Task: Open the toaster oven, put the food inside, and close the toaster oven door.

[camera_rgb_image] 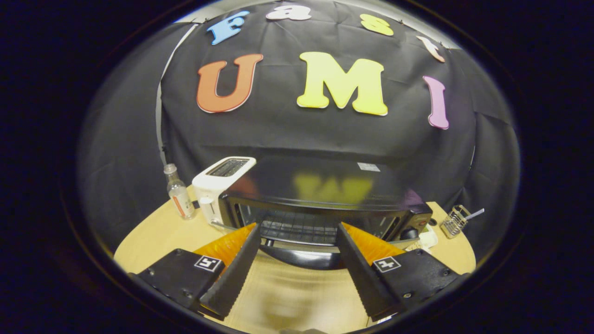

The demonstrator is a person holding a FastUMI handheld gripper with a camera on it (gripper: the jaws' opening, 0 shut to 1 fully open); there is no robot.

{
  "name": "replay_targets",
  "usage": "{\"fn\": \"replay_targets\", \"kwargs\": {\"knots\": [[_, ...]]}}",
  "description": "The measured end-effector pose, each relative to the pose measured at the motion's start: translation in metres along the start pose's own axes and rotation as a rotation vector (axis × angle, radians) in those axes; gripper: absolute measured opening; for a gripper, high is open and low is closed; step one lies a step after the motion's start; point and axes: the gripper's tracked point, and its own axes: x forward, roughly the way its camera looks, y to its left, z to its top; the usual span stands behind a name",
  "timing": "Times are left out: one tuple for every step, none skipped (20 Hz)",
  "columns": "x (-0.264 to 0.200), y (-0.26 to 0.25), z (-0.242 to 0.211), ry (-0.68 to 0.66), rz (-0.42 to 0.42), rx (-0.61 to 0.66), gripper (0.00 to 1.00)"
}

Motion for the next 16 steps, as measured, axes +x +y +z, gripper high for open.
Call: {"fn": "replay_targets", "kwargs": {"knots": [[-0.006, 0.002, -0.008, 0.02, 0.015, -0.01, 1.0], [-0.012, 0.002, -0.018, 0.035, 0.031, -0.014, 1.0], [-0.018, 0.003, -0.027, 0.054, 0.047, -0.015, 1.0], [-0.023, 0.004, -0.038, 0.076, 0.06, -0.011, 1.0], [-0.028, 0.004, -0.046, 0.094, 0.071, -0.007, 1.0], [-0.03, 0.005, -0.056, 0.114, 0.081, -0.006, 1.0], [-0.032, 0.006, -0.064, 0.127, 0.089, -0.005, 1.0], [-0.032, 0.007, -0.074, 0.146, 0.098, -0.009, 1.0], [-0.033, 0.008, -0.081, 0.161, 0.104, -0.01, 1.0], [-0.034, 0.008, -0.09, 0.177, 0.11, -0.007, 1.0], [-0.035, 0.01, -0.098, 0.197, 0.117, -0.005, 1.0], [-0.035, 0.009, -0.107, 0.217, 0.12, -0.004, 1.0], [-0.035, 0.01, -0.116, 0.239, 0.123, -0.008, 1.0], [-0.036, 0.009, -0.125, 0.26, 0.124, -0.018, 1.0], [-0.035, 0.009, -0.131, 0.276, 0.124, -0.027, 1.0], [-0.034, 0.009, -0.137, 0.29, 0.123, -0.036, 1.0]]}}
